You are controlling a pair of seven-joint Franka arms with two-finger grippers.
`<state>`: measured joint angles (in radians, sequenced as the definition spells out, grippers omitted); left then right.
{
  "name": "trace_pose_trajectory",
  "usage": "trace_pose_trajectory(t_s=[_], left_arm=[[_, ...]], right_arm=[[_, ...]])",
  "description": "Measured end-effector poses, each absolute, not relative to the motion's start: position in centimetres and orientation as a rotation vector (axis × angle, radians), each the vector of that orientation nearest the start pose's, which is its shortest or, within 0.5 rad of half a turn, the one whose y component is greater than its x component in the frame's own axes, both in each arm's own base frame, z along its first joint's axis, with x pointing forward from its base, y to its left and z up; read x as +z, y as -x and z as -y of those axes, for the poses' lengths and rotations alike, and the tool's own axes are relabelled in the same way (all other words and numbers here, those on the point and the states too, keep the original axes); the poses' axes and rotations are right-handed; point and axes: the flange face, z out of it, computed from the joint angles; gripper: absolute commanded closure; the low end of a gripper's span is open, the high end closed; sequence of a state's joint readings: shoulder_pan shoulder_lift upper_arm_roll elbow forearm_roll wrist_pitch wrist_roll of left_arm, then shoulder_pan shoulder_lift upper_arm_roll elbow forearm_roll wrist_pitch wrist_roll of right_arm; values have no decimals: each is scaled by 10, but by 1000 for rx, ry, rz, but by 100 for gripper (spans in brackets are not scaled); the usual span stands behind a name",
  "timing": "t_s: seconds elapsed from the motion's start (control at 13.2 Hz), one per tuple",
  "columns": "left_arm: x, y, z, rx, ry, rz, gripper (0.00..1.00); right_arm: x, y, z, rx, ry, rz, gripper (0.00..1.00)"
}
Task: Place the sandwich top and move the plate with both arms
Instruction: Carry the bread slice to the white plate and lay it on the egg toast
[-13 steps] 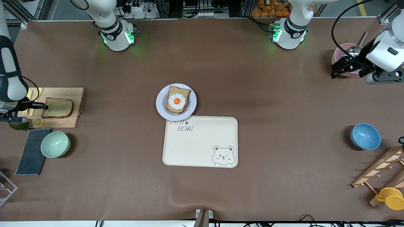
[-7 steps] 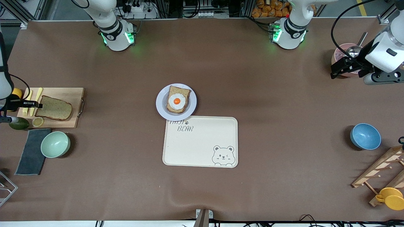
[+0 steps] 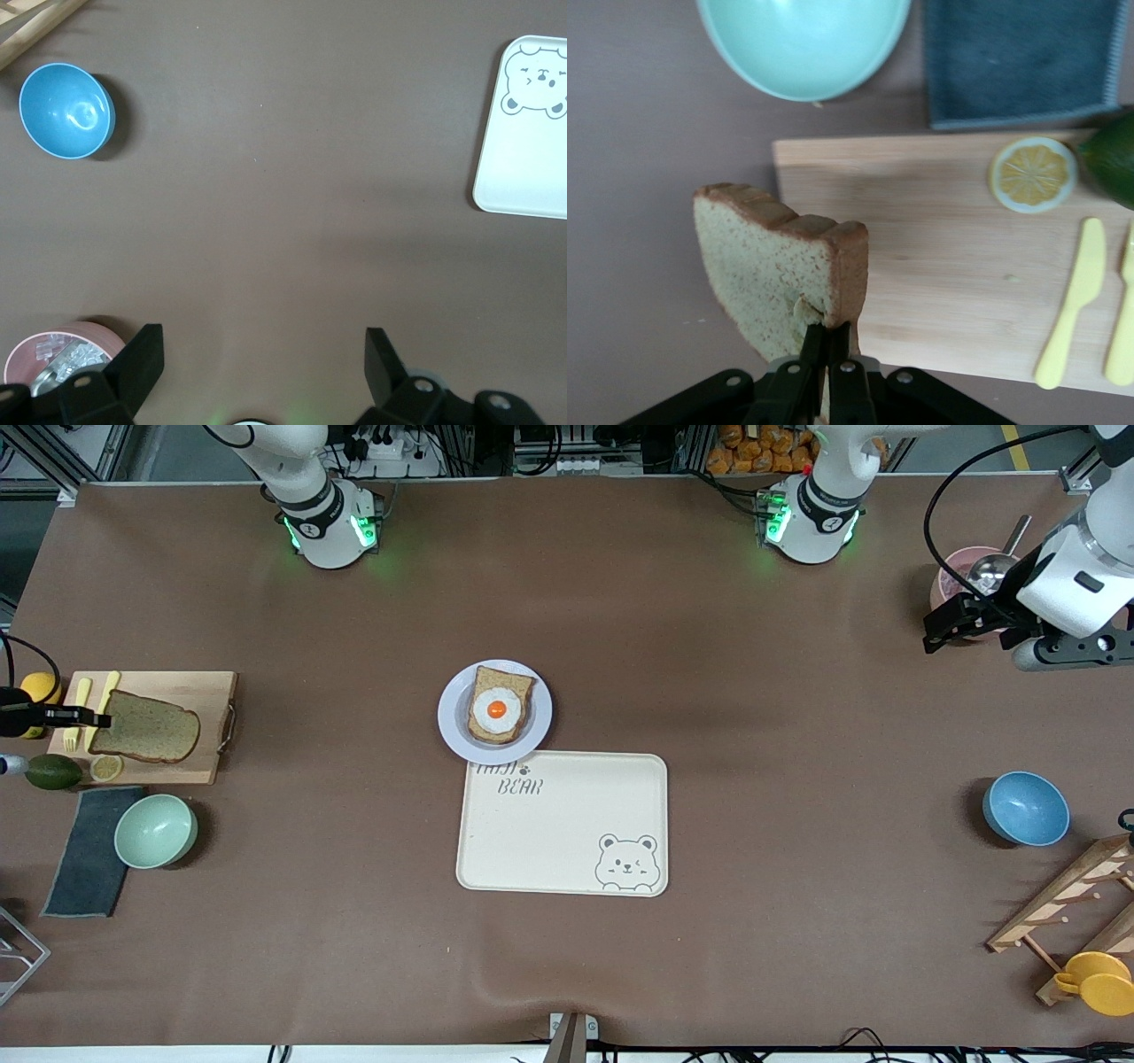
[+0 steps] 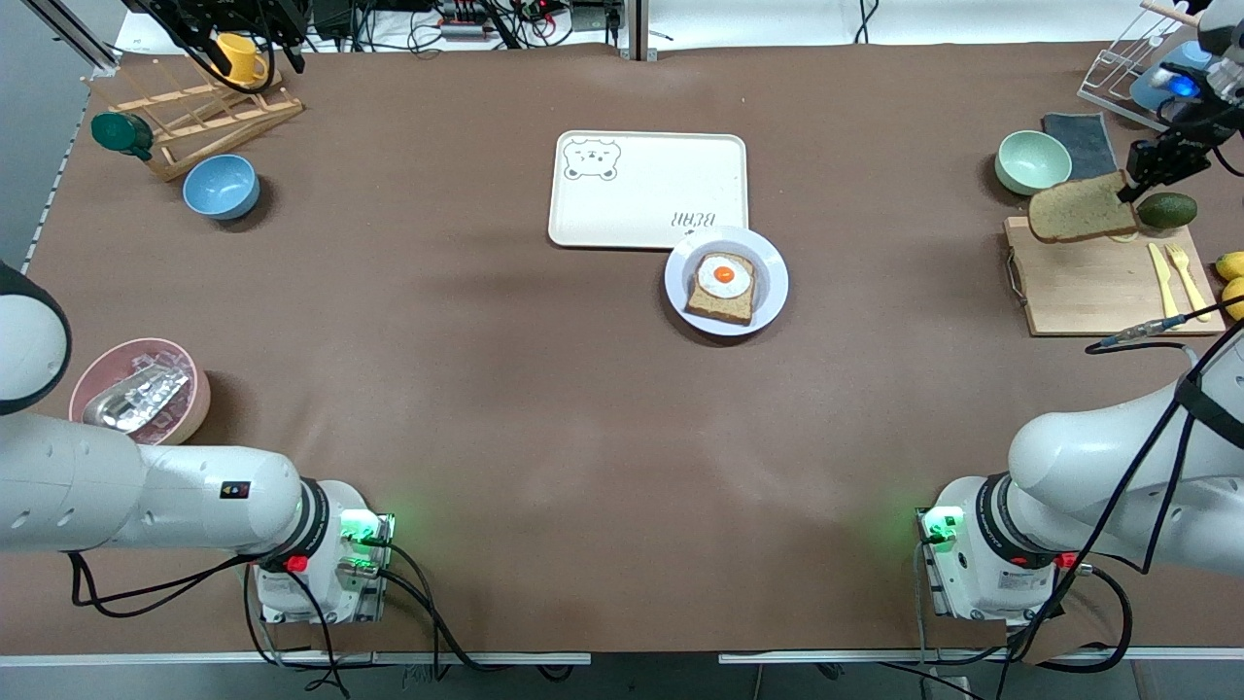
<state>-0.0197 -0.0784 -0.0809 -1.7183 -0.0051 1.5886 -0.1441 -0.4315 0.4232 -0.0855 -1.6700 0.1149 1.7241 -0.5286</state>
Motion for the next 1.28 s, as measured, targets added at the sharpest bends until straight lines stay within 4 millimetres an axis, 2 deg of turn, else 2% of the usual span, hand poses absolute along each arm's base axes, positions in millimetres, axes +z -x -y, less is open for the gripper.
trace_pose_trajectory(t_s=[0.15,0.38,0.6,0.83,1.06,1.21,1.28], left_arm=[[598,-526,55,74,3133,69,0],[593,-527,55,79,3132,69,0],[588,-527,55,86,3132,70,0],[580,-526,55,106,3130,70,0],[570,-525,51,137,3126,81,0],[564,-524,41,158,3123,110,0],[560,-523,38,174,3121,119,0]], right_arm=[[345,-562,268,404,2823,4,100],[349,-586,203,410,2754,116,100],[362,-604,118,430,2680,222,100],[371,-610,21,489,2614,301,100],[355,-604,-56,529,2571,336,100],[339,-596,-93,539,2558,323,100],[327,-592,-106,533,2550,301,100]])
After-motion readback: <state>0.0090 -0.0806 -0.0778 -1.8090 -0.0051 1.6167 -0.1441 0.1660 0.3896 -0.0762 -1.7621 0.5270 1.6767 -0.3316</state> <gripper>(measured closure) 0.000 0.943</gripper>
